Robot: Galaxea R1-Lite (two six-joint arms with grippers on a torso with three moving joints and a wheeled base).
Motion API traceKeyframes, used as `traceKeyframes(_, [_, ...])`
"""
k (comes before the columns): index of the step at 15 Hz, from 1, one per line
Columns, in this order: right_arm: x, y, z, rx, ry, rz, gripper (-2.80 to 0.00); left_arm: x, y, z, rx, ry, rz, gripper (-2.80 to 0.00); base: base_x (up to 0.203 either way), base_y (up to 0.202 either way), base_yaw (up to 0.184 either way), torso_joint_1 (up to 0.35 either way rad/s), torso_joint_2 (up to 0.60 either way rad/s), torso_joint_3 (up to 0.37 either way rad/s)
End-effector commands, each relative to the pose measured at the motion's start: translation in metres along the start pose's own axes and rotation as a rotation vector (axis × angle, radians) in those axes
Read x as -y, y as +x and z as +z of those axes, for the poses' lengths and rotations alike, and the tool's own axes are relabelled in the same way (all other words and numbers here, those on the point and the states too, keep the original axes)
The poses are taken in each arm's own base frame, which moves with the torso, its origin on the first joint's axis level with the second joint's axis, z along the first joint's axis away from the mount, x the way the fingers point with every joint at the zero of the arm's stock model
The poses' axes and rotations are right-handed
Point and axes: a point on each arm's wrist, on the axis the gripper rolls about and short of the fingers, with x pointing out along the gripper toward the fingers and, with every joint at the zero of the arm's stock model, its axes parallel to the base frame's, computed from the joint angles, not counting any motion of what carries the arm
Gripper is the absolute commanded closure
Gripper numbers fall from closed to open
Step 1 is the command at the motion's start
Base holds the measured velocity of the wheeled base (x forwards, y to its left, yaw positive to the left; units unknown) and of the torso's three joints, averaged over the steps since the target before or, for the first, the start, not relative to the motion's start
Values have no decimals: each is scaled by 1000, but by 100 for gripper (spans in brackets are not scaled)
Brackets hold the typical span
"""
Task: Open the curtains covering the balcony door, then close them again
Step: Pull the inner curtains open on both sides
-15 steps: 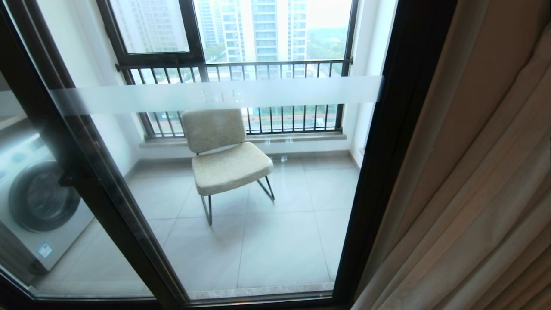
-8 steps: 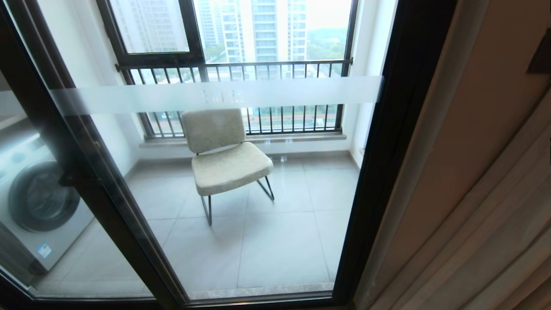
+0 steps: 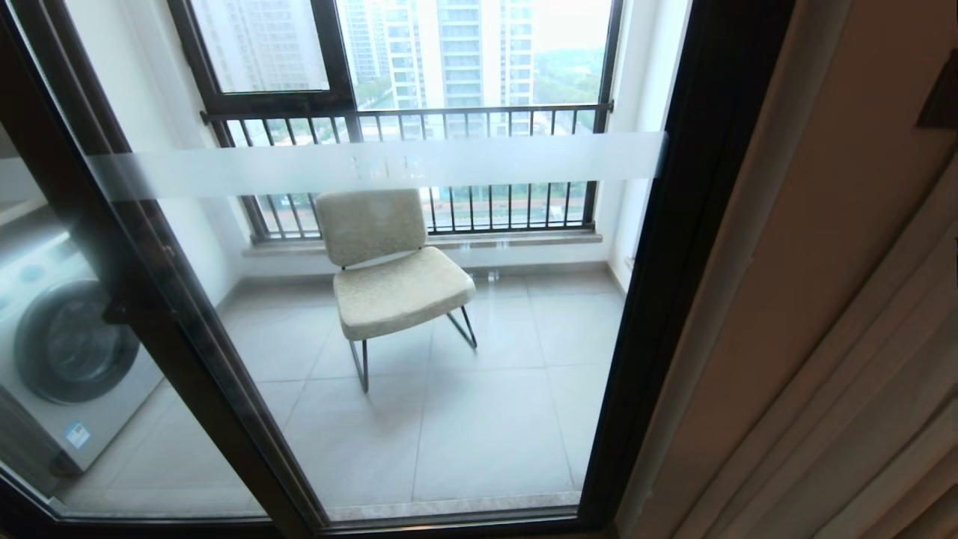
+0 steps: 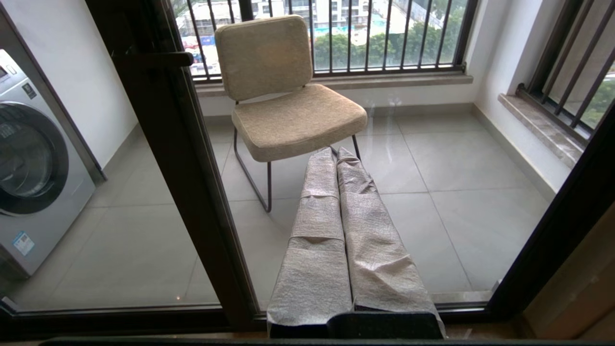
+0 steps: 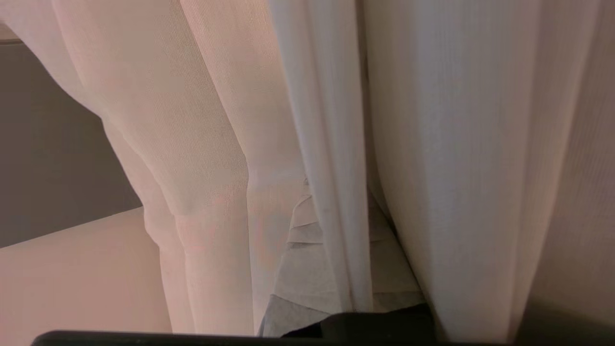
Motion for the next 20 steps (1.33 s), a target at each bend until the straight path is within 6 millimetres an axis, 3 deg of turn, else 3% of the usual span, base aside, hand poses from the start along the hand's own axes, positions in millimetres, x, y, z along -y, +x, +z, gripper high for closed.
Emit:
traceKeyframes(1, [-6,-7,13,35,-4,16,0,0,0,0,1,0,0,0,0,0,0,0,0,0])
traceKeyframes(6, [-28,-38,37,60,-16,152,0,0,0,0,1,0,1,0,0,0,0,0,0,0])
traceKeyframes(13, [-89,-94,47,49,42,388,0,0,0,0,1,0,1,0,0,0,0,0,0,0])
traceKeyframes(20, [-97,-101,46,43,48,417,0,0,0,0,1,0,1,0,0,0,0,0,0,0])
